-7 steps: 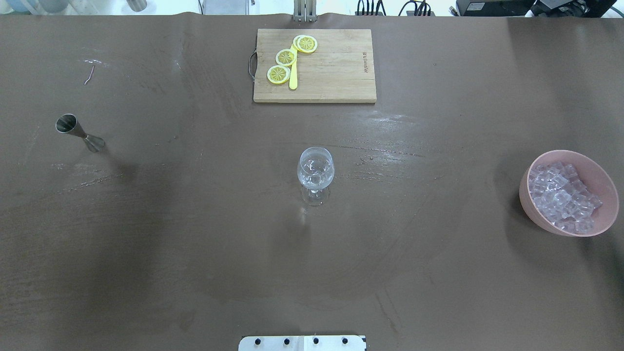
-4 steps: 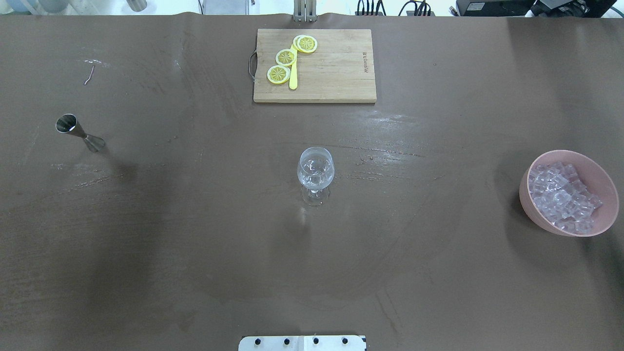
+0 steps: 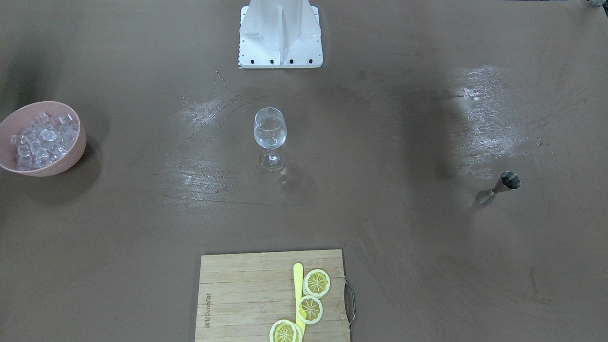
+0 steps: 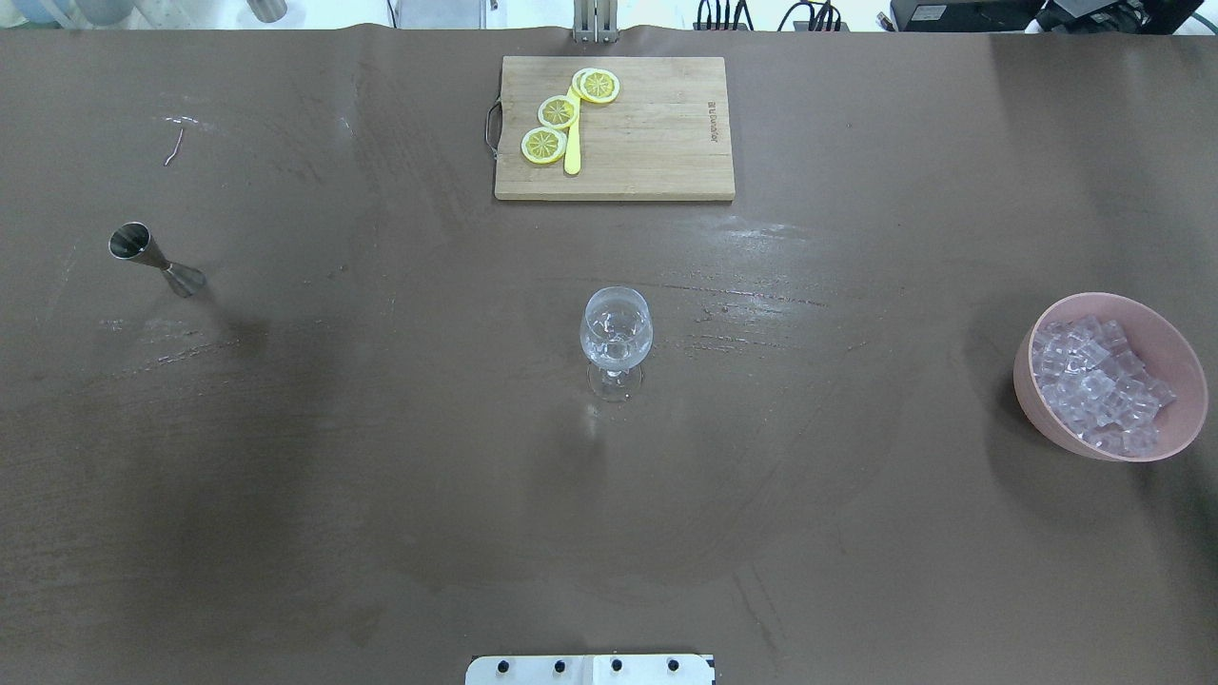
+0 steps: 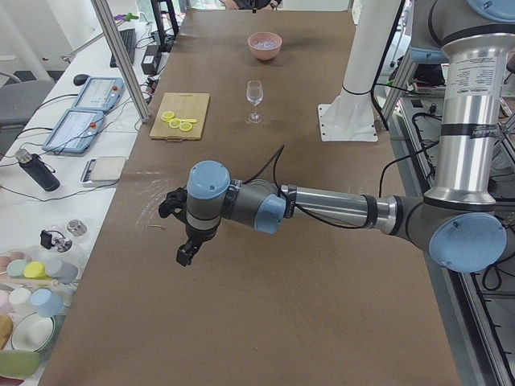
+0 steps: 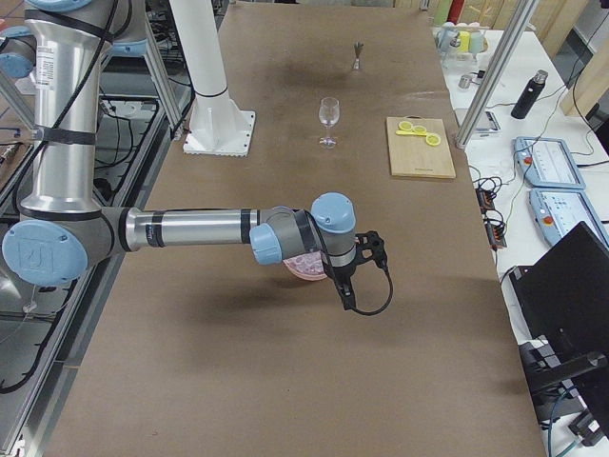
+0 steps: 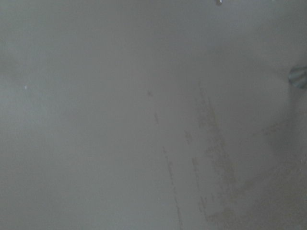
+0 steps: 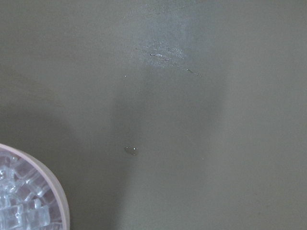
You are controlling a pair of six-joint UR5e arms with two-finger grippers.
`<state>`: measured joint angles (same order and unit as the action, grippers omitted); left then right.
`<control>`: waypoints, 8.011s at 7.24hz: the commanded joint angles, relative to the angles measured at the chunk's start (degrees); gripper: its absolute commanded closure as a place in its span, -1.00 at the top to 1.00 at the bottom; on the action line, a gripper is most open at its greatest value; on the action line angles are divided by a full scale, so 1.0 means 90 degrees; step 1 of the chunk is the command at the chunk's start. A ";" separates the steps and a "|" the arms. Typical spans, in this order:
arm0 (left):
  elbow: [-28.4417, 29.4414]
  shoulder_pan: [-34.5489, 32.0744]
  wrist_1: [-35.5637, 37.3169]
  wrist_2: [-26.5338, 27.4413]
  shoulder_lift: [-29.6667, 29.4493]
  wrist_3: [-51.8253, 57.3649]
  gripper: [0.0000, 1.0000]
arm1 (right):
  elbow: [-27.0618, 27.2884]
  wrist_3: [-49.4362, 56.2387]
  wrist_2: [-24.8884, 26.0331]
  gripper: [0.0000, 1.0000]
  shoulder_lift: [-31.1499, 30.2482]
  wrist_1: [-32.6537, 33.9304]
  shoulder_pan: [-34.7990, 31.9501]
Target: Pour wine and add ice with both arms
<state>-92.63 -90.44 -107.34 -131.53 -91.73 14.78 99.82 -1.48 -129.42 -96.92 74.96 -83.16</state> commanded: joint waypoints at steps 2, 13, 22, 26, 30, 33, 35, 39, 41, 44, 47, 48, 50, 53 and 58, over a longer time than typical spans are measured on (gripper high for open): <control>0.0243 0.0030 -0.1125 -0.0025 -0.0072 -0.0167 0.96 | -0.0007 -0.0041 -0.0005 1.00 0.0037 -0.0077 0.0011; 0.0439 0.3149 -0.6969 0.3297 0.1275 -0.5175 0.99 | -0.0017 -0.0041 -0.0005 1.00 -0.0041 -0.0087 0.0011; 0.0876 0.5664 -0.7663 0.5998 0.1326 -0.6124 0.98 | -0.0017 -0.0051 -0.0005 1.00 -0.0041 -0.0077 0.0011; 0.1628 0.5908 -0.7722 0.6274 0.0409 -0.6446 0.97 | -0.0007 -0.0051 0.0004 1.00 -0.0022 -0.0087 0.0011; 0.1962 0.5909 -0.8454 0.6264 0.0299 -0.6944 0.97 | -0.0007 -0.0051 0.0004 1.00 -0.0022 -0.0086 0.0011; 0.1982 0.5909 -0.8454 0.6313 0.0270 -0.6925 0.96 | -0.0007 -0.0051 0.0004 1.00 -0.0012 -0.0077 0.0011; 0.2001 0.5909 -0.8396 0.6497 0.0144 -0.6925 0.95 | -0.0017 -0.0051 0.0004 1.00 -0.0012 -0.0077 0.0011; 0.2089 0.5685 -0.8376 0.6509 0.0084 -0.6944 0.94 | -0.0017 -0.0051 0.0004 1.00 0.0008 -0.0077 0.0011; 0.2157 0.5626 -0.8366 0.6518 0.0065 -0.6945 0.94 | -0.0017 -0.0051 0.0014 1.00 0.0008 -0.0077 0.0011; 0.2381 0.5635 -0.8357 0.6518 -0.0149 -0.6935 0.94 | -0.0017 -0.0051 0.0014 1.00 0.0008 -0.0077 0.0011; 0.2402 0.5635 -0.8357 0.6518 -0.0189 -0.6944 0.52 | -0.0046 -0.0051 0.0014 1.00 0.0008 -0.0086 0.0011; 0.2392 0.5616 -0.8357 0.6518 -0.0189 -0.6944 -0.13 | -0.0046 -0.0051 0.0014 1.00 0.0017 -0.0077 0.0011; 0.2402 0.5616 -0.8376 0.6518 -0.0179 -0.6945 -1.00 | -0.0046 -0.0051 0.0014 1.00 0.0017 -0.0087 0.0011; 0.2392 0.5616 -0.8425 0.6518 -0.0131 -0.6944 -1.00 | -0.0046 -0.0051 0.0014 1.00 0.0017 -0.0077 0.0011; 0.1594 0.5635 -0.8338 0.6450 -0.0305 -0.7208 -1.00 | -0.0046 -0.0051 0.0014 1.00 0.0037 -0.0077 0.0011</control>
<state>-75.51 -39.89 -183.06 -73.24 -93.67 -49.88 99.33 -1.93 -129.29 -96.61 74.23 -83.06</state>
